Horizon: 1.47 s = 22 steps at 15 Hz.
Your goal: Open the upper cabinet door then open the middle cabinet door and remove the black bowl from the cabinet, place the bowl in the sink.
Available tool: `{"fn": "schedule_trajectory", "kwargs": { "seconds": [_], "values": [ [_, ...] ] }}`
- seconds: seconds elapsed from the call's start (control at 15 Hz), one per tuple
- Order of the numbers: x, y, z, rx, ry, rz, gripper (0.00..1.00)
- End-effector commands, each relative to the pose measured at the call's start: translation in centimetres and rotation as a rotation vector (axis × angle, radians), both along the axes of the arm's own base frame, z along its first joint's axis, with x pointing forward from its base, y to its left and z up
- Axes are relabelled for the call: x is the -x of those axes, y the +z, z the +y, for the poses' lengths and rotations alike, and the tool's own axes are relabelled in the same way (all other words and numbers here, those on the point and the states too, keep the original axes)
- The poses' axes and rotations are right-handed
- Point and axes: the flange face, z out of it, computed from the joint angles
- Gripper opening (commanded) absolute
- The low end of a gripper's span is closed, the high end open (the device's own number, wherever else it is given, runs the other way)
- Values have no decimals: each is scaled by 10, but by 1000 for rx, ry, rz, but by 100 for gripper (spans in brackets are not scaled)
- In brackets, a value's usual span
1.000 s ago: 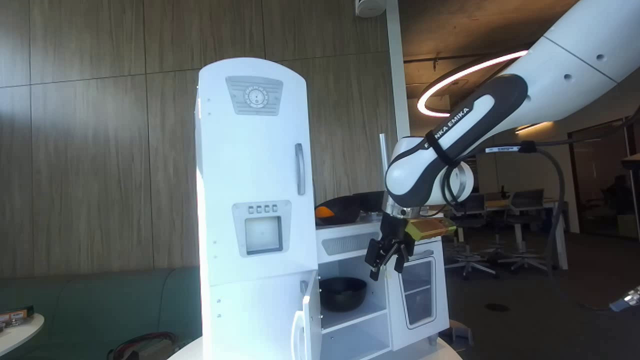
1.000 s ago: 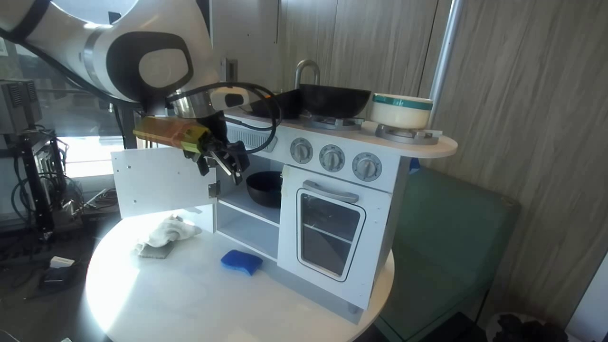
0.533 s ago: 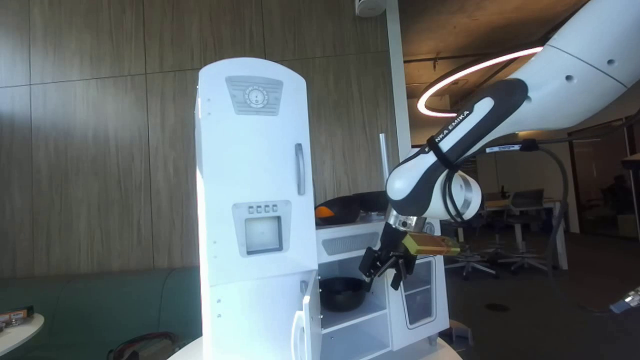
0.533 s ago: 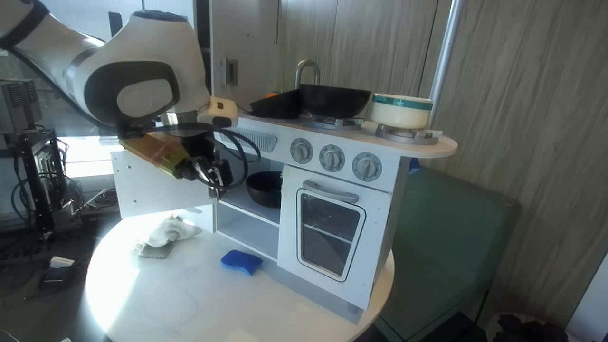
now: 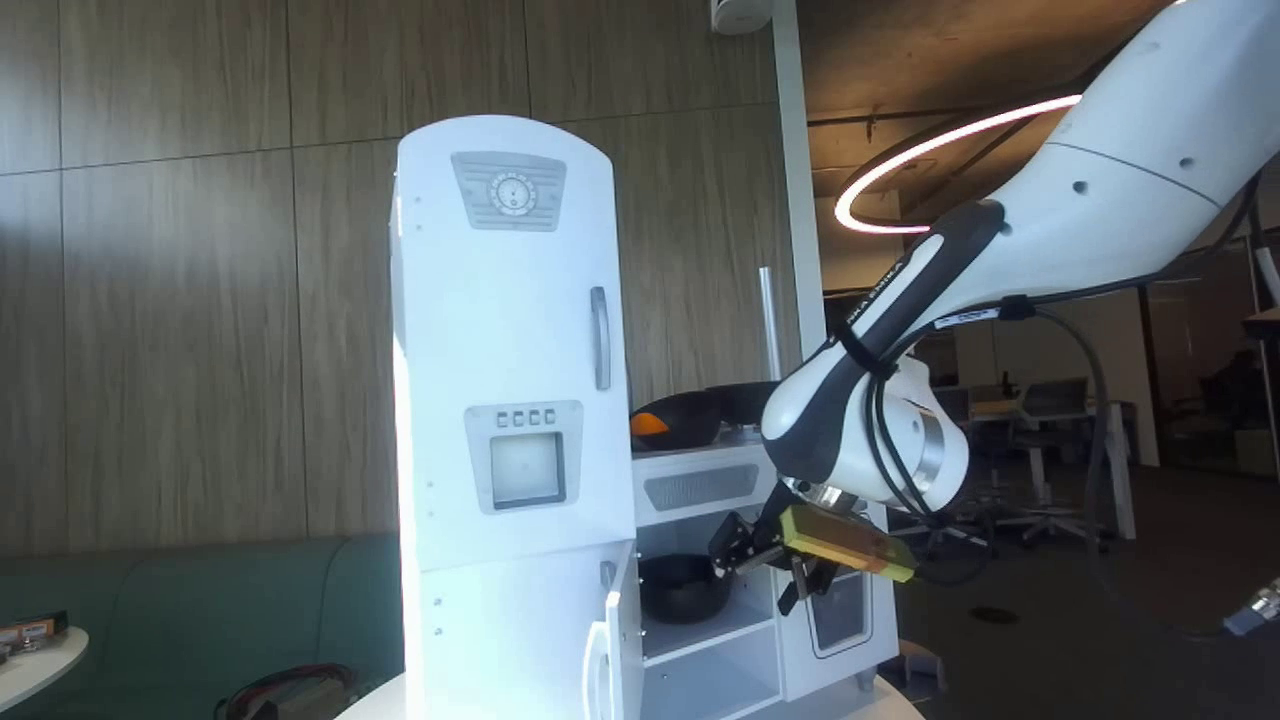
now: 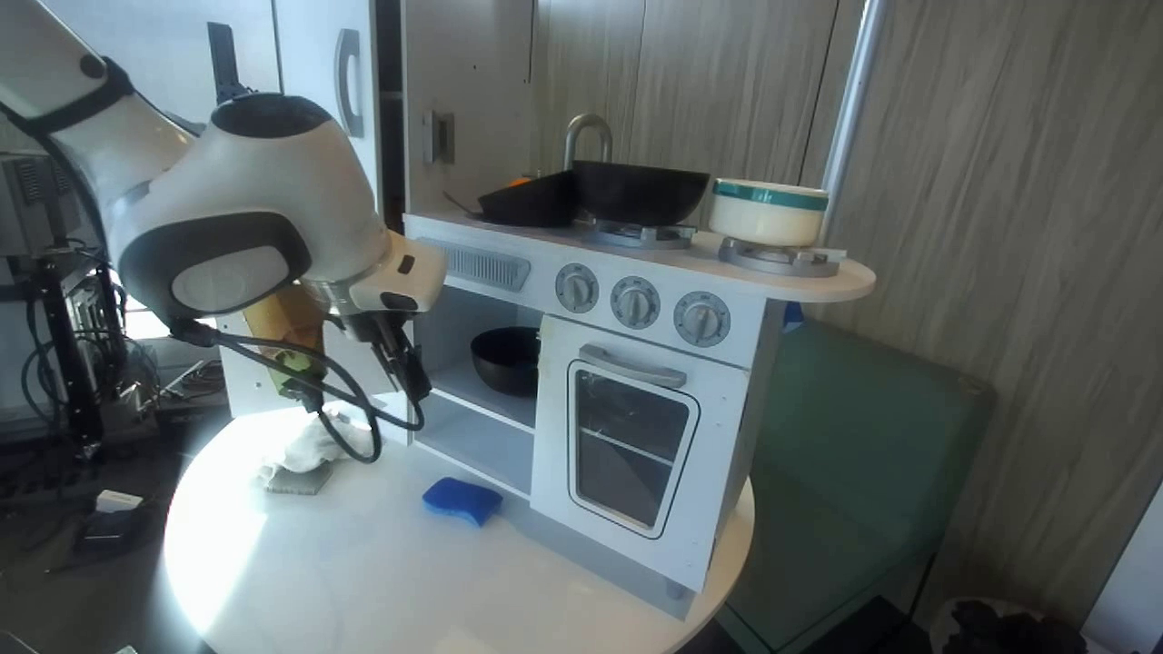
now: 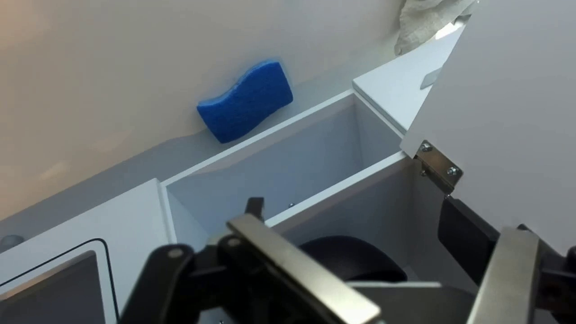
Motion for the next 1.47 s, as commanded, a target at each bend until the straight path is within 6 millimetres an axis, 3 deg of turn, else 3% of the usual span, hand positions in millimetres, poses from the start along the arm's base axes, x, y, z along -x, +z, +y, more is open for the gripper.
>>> {"fn": "schedule_trajectory", "kwargs": {
  "seconds": [0.0, 0.4, 0.73, 1.07, 1.27, 1.33, 1.4],
  "values": [
    [-21, -7, -13, -41, -188, -45, 100],
    [-52, -10, -33, -124, -426, -101, 100],
    [-75, 32, -7, -252, -369, -156, 100],
    [-75, 9, -23, -373, -370, -107, 100],
    [-73, -22, -43, -400, -367, -81, 100],
    [-61, -15, -33, -389, -377, -67, 100],
    [-61, -22, -39, -394, -374, -63, 100]
  ]
}}
